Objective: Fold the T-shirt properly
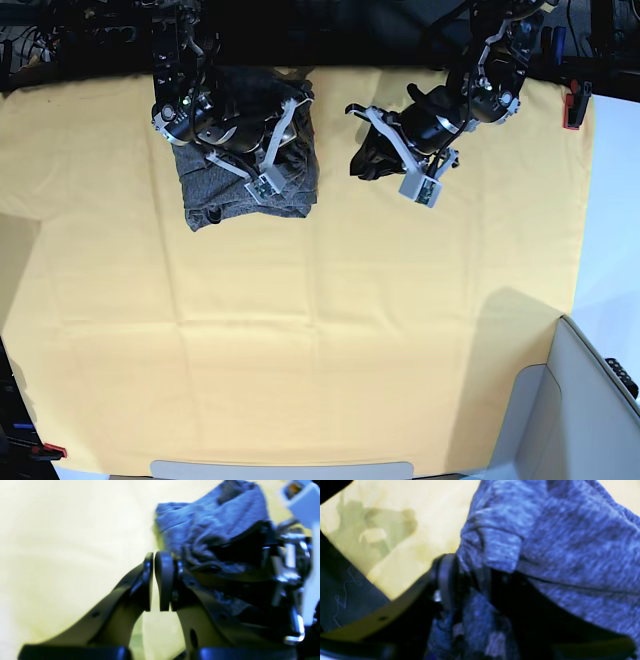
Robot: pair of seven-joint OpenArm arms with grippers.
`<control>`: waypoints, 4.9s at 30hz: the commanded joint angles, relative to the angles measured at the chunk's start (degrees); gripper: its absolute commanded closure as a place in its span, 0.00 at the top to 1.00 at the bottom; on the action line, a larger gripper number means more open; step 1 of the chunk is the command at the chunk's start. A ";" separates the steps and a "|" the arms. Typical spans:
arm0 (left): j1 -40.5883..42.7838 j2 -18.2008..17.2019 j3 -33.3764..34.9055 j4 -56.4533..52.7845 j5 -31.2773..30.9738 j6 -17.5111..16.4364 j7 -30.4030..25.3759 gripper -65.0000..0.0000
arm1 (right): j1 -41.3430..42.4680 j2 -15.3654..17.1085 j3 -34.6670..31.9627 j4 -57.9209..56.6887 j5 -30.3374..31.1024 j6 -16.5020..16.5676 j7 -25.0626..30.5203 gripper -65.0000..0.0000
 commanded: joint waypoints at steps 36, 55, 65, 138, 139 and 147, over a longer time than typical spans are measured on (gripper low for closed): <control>4.85 0.09 -1.08 2.36 -0.46 -0.75 -1.68 0.05 | -2.76 2.36 28.47 7.61 13.84 0.26 0.87 0.01; 4.76 0.09 -1.17 2.36 -0.46 -0.75 -1.68 0.05 | -5.40 2.18 13.88 9.72 -0.31 -1.06 7.81 0.01; 4.76 0.00 -1.26 2.36 -0.37 -0.75 -1.68 0.05 | -7.25 4.12 15.90 11.48 -0.23 -8.80 14.23 0.00; 4.76 -0.17 -1.61 0.60 -0.11 -0.75 -1.24 0.05 | -19.29 6.93 -26.12 11.74 -42.51 -13.72 21.61 0.00; 4.76 -0.17 -1.61 0.60 -0.11 -0.75 -1.24 0.05 | -19.20 6.93 -26.12 11.83 -42.51 -13.63 21.70 0.00; 4.94 -0.17 -1.43 0.60 -0.11 -0.75 -1.24 0.05 | -16.30 6.40 -24.98 11.92 -42.51 -16.27 35.33 0.00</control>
